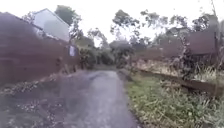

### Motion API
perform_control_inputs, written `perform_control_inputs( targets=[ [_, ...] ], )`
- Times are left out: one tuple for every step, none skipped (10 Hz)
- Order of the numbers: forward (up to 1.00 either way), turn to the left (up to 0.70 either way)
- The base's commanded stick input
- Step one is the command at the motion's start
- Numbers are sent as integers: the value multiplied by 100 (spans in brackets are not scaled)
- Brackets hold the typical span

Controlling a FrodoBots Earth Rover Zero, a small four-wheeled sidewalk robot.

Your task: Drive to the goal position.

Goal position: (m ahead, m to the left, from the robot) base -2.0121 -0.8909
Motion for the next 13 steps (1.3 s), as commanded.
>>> perform_control_inputs(
  targets=[
    [4,16],
    [4,16],
    [4,16],
    [4,16],
    [4,16],
    [4,16],
    [4,16],
    [4,16],
    [4,16],
    [4,16],
    [4,16],
    [4,16],
    [4,16]
  ],
)
